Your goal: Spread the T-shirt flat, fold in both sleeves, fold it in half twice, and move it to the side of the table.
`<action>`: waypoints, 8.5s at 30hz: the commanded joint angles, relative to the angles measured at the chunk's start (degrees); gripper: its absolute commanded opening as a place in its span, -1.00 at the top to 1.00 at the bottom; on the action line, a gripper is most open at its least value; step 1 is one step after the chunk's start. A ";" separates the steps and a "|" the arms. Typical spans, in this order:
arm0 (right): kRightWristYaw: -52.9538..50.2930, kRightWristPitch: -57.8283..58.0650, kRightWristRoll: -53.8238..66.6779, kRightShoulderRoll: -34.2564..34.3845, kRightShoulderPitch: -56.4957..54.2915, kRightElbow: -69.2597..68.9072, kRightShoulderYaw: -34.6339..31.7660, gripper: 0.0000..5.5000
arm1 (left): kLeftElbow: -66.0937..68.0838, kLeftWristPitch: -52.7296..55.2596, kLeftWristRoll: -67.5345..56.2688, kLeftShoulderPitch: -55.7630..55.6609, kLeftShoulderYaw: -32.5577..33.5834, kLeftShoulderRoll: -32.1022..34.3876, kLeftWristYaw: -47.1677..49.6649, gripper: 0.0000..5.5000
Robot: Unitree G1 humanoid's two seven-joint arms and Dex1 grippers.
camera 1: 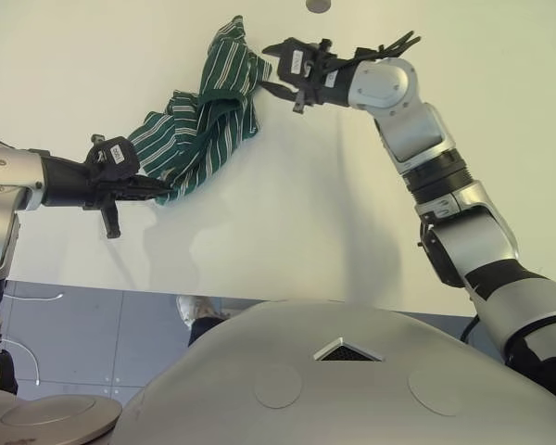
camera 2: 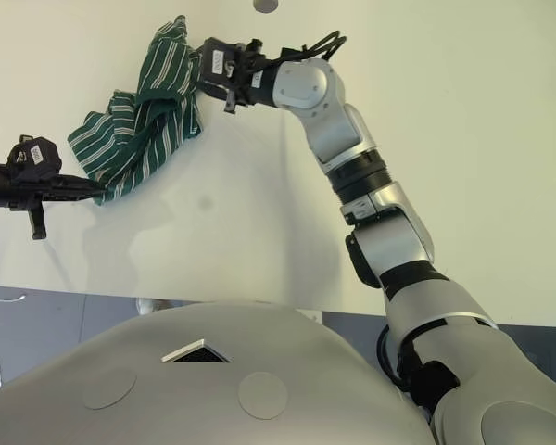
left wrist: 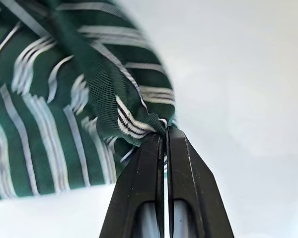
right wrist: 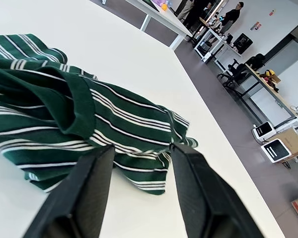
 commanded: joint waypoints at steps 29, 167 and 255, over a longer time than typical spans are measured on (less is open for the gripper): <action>-18.13 6.49 -11.92 8.97 -4.85 1.72 -3.61 0.99 | 8.93 -8.30 0.77 -18.03 0.24 -7.92 18.01 1.00; -3.89 53.19 26.29 -21.01 24.57 -41.15 -12.83 1.00 | -5.53 16.39 -10.68 0.55 -16.63 -21.86 30.59 0.76; 20.84 -21.81 9.67 -48.33 57.04 -41.05 -9.33 0.98 | 8.04 -72.96 35.07 16.58 -28.10 4.86 27.55 0.53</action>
